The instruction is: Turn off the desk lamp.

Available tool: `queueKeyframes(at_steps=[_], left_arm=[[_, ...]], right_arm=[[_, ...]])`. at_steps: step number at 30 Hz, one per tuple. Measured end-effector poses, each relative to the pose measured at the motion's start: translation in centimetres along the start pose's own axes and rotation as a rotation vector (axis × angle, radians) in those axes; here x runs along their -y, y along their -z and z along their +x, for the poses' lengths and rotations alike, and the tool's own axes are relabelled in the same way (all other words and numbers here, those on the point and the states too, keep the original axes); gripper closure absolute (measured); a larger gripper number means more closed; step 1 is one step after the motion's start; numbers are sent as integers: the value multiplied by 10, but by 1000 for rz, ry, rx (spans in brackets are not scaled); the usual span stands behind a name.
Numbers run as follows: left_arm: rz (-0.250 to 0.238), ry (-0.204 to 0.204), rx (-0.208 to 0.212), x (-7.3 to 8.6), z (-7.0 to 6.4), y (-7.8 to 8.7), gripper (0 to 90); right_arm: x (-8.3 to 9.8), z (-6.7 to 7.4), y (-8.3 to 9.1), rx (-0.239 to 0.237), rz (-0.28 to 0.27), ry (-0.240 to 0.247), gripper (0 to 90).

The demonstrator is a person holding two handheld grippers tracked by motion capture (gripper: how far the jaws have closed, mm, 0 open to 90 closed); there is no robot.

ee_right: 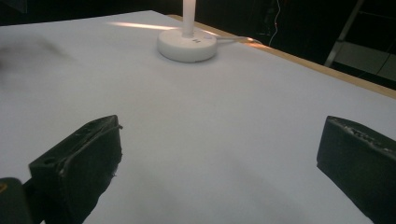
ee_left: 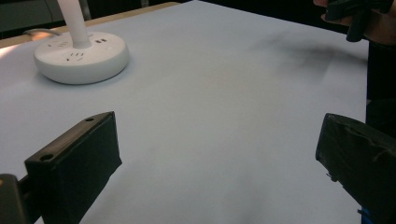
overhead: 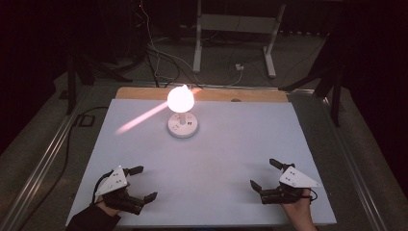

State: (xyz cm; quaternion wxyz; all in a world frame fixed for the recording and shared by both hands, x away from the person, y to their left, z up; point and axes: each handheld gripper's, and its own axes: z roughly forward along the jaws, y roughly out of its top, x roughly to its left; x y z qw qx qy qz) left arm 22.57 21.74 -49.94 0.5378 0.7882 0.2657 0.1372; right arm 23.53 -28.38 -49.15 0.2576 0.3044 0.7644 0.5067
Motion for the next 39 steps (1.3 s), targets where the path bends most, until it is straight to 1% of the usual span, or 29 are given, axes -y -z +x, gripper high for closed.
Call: queueKeyframes(at_steps=[2,4,6,10,12,20,25,30,32,37,38,39], left_arm=[[3,-2,-1,0,0,0,5],[1,-5,-3,0,0,1,5],[-2,0,-3,0,0,1,5],[0,-6,-8,0,1,1,5],[0,-3,-6,0,1,1,5],[18,-14,-4,-1,-1,0,5],[27,-12,-2,-2,-2,-1,5],[24,-16,9,-6,-5,-2,5],[27,-20,7,-8,-6,-2,5],[7,-4,5,-15,-8,-2,5],[2,-13,3,-19,-8,-3,5],[2,-13,3,-19,-8,-3,5]], right_arm=[[0,0,0,-1,2,-2,0],[-1,0,1,2,6,8,0],[-1,0,1,4,4,8,0],[-1,0,2,7,-4,9,0],[-1,0,2,7,-6,6,0],[-1,0,2,8,-1,-2,0],[-2,0,2,-3,-3,-15,0],[-2,0,3,1,-10,-19,0],[-2,0,3,5,-9,-20,0],[-2,-1,4,5,-17,-22,0],[-2,-1,4,5,-18,-22,0],[-2,-1,4,6,-17,-21,0]])
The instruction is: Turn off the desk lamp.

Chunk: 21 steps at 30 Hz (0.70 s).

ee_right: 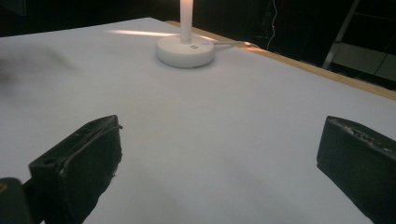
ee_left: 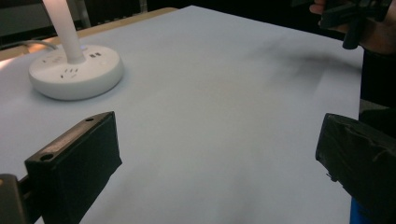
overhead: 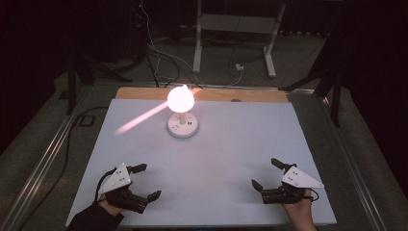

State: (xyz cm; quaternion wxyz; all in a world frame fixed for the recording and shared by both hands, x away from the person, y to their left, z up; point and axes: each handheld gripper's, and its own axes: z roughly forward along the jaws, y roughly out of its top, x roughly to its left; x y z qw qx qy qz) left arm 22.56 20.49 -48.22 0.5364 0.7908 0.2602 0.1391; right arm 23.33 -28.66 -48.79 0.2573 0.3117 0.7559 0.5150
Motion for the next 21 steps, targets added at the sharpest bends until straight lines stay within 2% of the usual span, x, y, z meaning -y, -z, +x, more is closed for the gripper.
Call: queueKeyframes(at_steps=[3,12,21], left_arm=[[-12,11,2,-5,0,-2,5],[-5,13,-20,-17,3,-7,5],[-20,17,-42,-30,9,-15,5]], right_arm=[[0,0,1,0,-2,-3,0],[-1,1,0,-3,-5,1,0],[-1,1,1,-2,-6,-1,0]])
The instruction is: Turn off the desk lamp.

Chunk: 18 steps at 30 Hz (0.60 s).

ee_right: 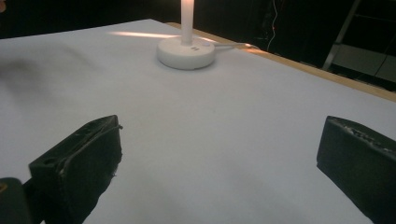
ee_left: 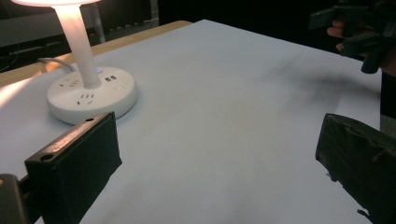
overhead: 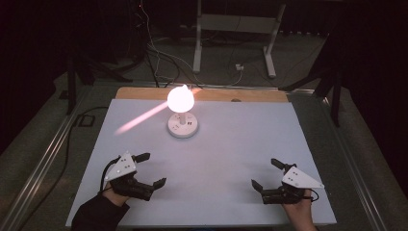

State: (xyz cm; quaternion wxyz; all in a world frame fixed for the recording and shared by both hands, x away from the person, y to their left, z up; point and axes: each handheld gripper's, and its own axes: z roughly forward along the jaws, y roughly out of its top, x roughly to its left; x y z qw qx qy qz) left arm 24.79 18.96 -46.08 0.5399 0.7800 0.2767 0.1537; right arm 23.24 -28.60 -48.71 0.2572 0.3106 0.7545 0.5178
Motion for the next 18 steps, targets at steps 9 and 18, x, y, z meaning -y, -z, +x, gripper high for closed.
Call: queueKeyframes(at_steps=[9,18], left_arm=[[6,-1,3,-11,2,-16,5],[15,-1,1,-19,5,-29,5]], right_arm=[[0,0,0,-3,2,4,0],[0,1,1,-7,-7,-2,0]])
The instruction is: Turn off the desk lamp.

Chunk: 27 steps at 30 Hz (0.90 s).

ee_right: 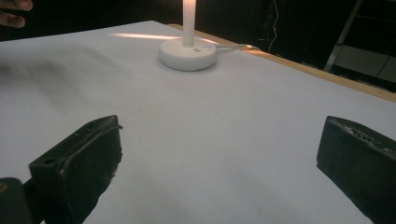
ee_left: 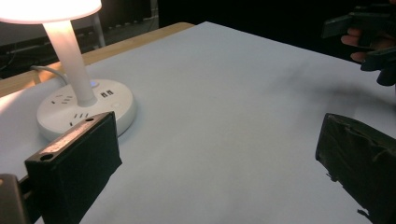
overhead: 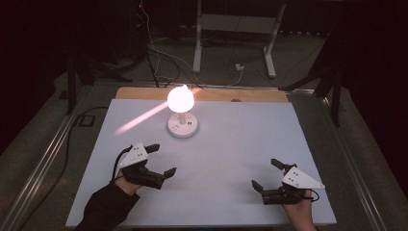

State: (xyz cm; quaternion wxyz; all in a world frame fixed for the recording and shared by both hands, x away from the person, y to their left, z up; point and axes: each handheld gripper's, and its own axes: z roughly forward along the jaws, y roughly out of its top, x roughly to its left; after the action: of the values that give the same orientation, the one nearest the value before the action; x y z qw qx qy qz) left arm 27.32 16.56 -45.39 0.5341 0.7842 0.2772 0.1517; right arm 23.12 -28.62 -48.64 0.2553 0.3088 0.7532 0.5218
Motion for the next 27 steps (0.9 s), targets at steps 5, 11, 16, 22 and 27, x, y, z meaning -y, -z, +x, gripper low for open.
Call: queueKeyframes(at_steps=[5,11,16,22,27], left_arm=[[8,0,-8,-5,1,-7,5],[8,-8,-8,-11,2,-14,5],[2,-8,-13,-17,4,-20,6],[0,-13,-23,-24,5,-30,6],[4,-9,-33,-28,8,-39,6]], right_arm=[[0,0,0,1,0,1,0],[0,0,0,-2,-2,0,0],[0,-1,1,1,-5,-1,0],[0,-1,1,1,-5,0,0],[-1,-1,1,-3,-8,-1,0]])
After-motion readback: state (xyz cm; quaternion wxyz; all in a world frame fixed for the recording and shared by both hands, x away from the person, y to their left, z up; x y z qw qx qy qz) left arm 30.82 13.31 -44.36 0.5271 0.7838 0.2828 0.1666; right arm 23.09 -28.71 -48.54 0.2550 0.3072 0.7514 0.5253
